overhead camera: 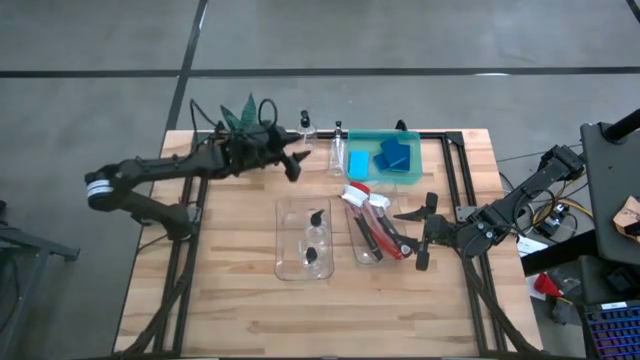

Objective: Pick & Place Kitchen Sink Supplies
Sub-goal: Put the transparent soap dispenser into the left transparent bin

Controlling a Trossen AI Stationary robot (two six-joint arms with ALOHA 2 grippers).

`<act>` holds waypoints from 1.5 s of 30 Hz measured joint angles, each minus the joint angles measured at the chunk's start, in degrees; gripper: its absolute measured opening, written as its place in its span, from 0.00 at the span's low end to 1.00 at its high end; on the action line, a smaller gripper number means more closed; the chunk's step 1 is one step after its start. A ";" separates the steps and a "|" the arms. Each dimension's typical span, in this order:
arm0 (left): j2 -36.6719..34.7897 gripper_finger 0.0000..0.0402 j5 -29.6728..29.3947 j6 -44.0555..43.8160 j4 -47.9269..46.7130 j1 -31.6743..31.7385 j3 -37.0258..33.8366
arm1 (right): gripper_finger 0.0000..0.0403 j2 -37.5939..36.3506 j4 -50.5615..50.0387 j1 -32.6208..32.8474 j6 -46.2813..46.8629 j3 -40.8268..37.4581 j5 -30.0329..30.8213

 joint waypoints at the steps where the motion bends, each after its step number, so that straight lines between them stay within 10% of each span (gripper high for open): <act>1: 0.45 0.66 0.11 0.11 0.04 1.15 -0.02 | 0.55 0.00 0.00 0.00 0.00 0.00 0.00; 45: 23.06 0.66 -1.41 10.36 13.48 13.11 5.15 | 0.55 0.00 -0.31 0.00 -1.72 0.00 0.00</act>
